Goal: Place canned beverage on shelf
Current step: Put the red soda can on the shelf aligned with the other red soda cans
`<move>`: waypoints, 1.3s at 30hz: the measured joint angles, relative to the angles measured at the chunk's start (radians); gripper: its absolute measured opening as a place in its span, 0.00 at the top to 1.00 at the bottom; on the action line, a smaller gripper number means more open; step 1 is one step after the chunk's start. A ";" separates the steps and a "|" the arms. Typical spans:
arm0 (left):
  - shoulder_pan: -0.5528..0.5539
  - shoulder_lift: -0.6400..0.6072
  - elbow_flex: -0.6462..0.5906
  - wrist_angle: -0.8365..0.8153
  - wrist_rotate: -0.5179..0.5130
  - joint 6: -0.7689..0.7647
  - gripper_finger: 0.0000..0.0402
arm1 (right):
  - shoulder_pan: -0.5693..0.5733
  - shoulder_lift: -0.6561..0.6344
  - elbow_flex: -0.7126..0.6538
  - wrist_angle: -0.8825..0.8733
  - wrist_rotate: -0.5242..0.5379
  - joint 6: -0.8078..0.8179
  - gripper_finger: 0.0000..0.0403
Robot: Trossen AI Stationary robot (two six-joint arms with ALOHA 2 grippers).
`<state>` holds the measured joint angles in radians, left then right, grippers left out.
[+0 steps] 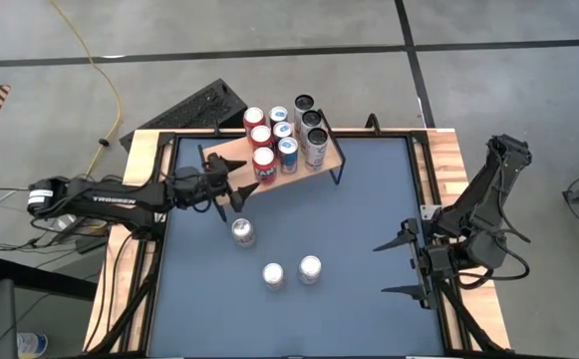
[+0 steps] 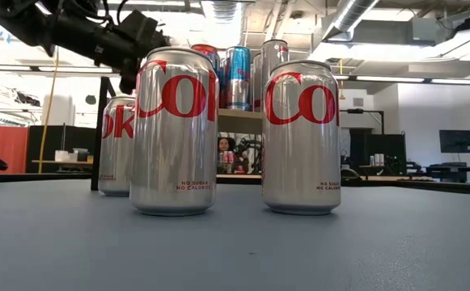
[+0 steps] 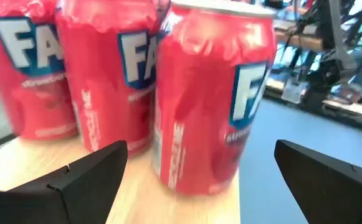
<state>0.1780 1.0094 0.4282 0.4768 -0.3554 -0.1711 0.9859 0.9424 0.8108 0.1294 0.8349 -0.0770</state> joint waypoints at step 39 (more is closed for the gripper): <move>-0.214 -0.029 0.000 0.003 -0.270 -0.329 0.13 | 0.000 0.014 0.000 -0.044 0.000 0.045 0.06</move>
<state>-0.0360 0.9800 0.4282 0.4800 -0.6254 -0.5005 0.9859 0.9565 0.8104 0.0857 0.8352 -0.0324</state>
